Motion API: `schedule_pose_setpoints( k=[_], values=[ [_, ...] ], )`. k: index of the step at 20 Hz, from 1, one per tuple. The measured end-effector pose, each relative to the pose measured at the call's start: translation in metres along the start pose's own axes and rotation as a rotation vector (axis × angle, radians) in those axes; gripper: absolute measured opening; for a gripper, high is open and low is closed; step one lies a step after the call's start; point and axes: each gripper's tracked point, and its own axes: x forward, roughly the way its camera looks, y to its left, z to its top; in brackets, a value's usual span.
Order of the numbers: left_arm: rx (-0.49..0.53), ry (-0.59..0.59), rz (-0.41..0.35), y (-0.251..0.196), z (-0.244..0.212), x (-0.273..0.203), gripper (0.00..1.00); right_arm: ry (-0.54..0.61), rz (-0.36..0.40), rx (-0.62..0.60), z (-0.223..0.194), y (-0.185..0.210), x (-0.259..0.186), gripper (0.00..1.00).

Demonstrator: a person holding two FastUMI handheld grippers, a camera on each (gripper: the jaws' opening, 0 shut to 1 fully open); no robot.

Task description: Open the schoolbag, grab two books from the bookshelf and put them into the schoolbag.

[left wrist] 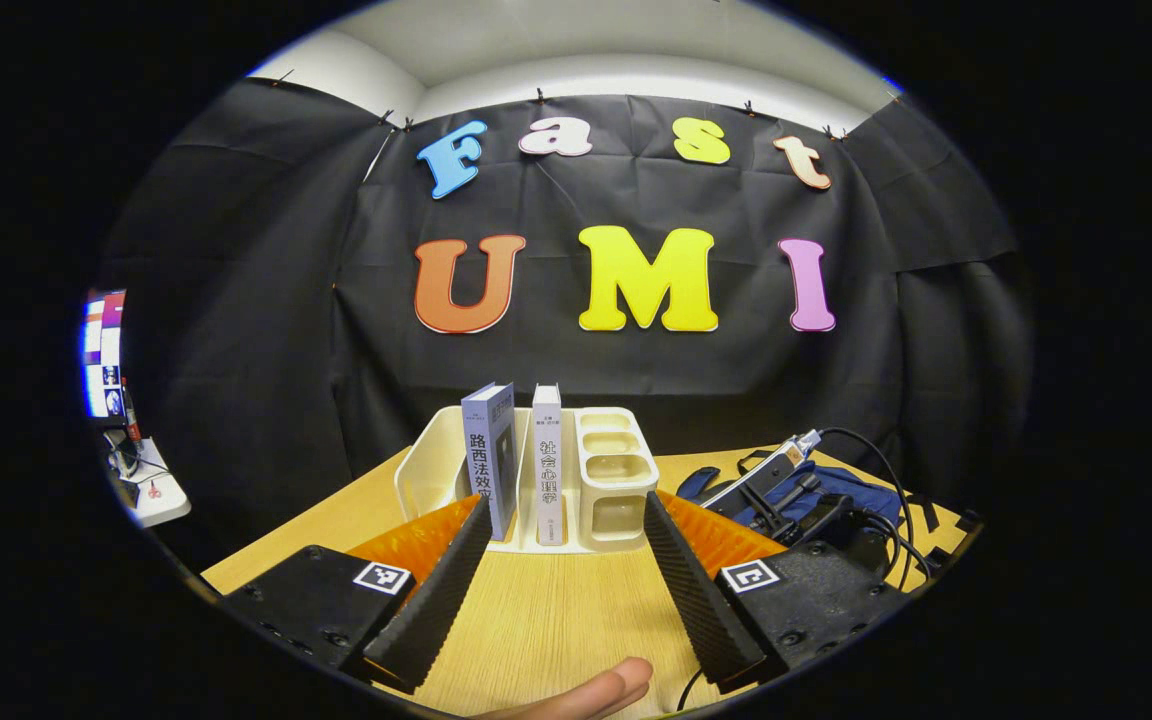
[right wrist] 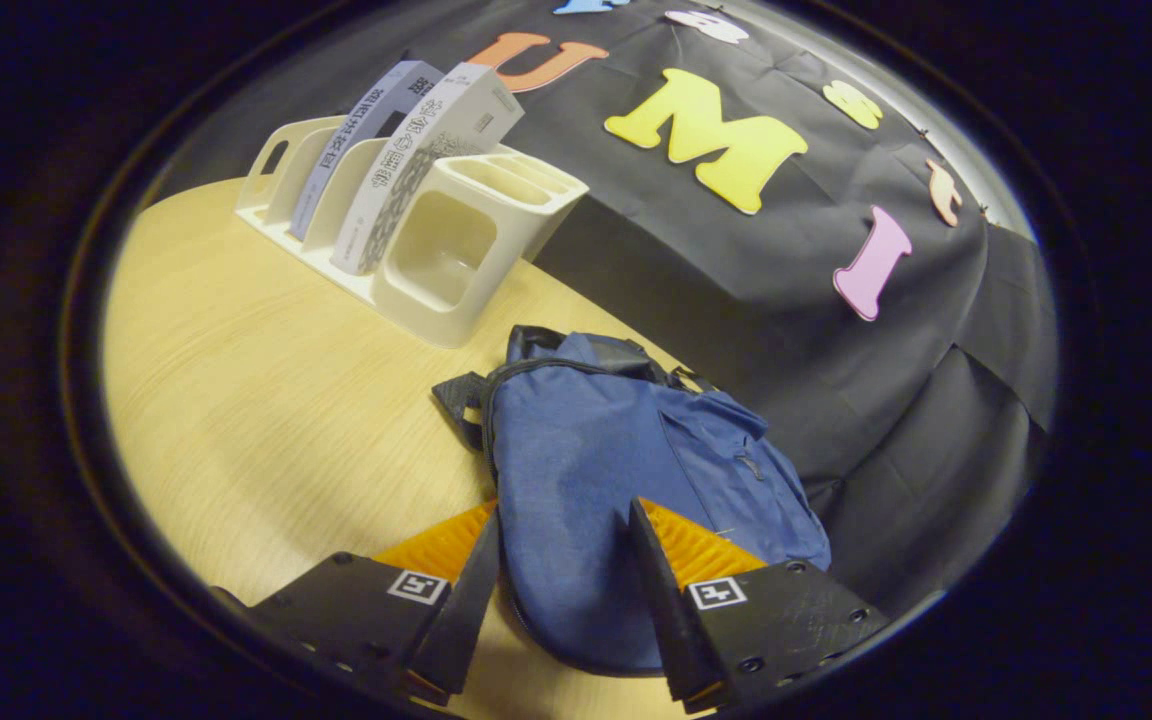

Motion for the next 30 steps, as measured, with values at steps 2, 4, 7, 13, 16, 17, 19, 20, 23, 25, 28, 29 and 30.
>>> schedule_pose_setpoints(
  k=[2, 4, 7, 13, 16, 17, 19, 20, 23, 25, 28, 29, 30],
  values=[
    [-0.007, 0.006, 0.013, 0.004, -0.002, 0.002, 0.96, 0.005, -0.018, 0.006, 0.002, -0.01, -0.006, 0.68],
    [-0.016, 0.009, 0.006, 0.001, -0.002, 0.0, 0.96, -0.012, -0.035, 0.017, 0.011, -0.018, -0.012, 0.69],
    [-0.008, 0.006, -0.002, -0.002, -0.002, 0.001, 0.96, -0.04, -0.079, 0.023, 0.025, -0.038, -0.02, 0.45],
    [-0.012, 0.005, 0.015, 0.004, -0.001, 0.002, 0.96, -0.047, -0.023, 0.077, 0.034, -0.042, -0.012, 0.22],
    [-0.026, 0.009, 0.019, 0.007, -0.003, 0.003, 0.96, -0.046, 0.021, 0.114, 0.034, -0.044, -0.013, 0.05],
    [-0.027, 0.013, 0.022, 0.006, -0.004, 0.005, 0.96, -0.054, 0.02, 0.114, 0.035, -0.047, -0.015, 0.01],
    [-0.025, 0.023, 0.027, 0.008, -0.008, 0.006, 0.96, -0.066, 0.02, 0.104, 0.038, -0.053, -0.019, 0.01],
    [-0.023, 0.027, 0.027, 0.007, -0.009, 0.006, 0.96, -0.079, 0.019, 0.109, 0.041, -0.059, -0.021, 0.01],
    [-0.014, 0.032, 0.024, 0.005, -0.011, 0.008, 0.97, -0.095, 0.026, 0.148, 0.049, -0.077, -0.026, 0.01],
    [-0.016, 0.026, 0.023, 0.005, -0.009, 0.007, 1.0, -0.101, 0.023, 0.173, 0.055, -0.094, -0.029, 0.01],
    [-0.024, 0.023, 0.017, 0.004, -0.008, 0.007, 0.97, -0.118, 0.007, 0.203, 0.062, -0.121, -0.031, 0.01],
    [-0.027, 0.025, 0.022, 0.006, -0.008, 0.006, 0.97, -0.124, 0.002, 0.21, 0.064, -0.129, -0.031, 0.01],
    [-0.03, 0.027, 0.026, 0.008, -0.009, 0.007, 0.97, -0.128, -0.001, 0.218, 0.065, -0.136, -0.033, 0.01]
  ],
)
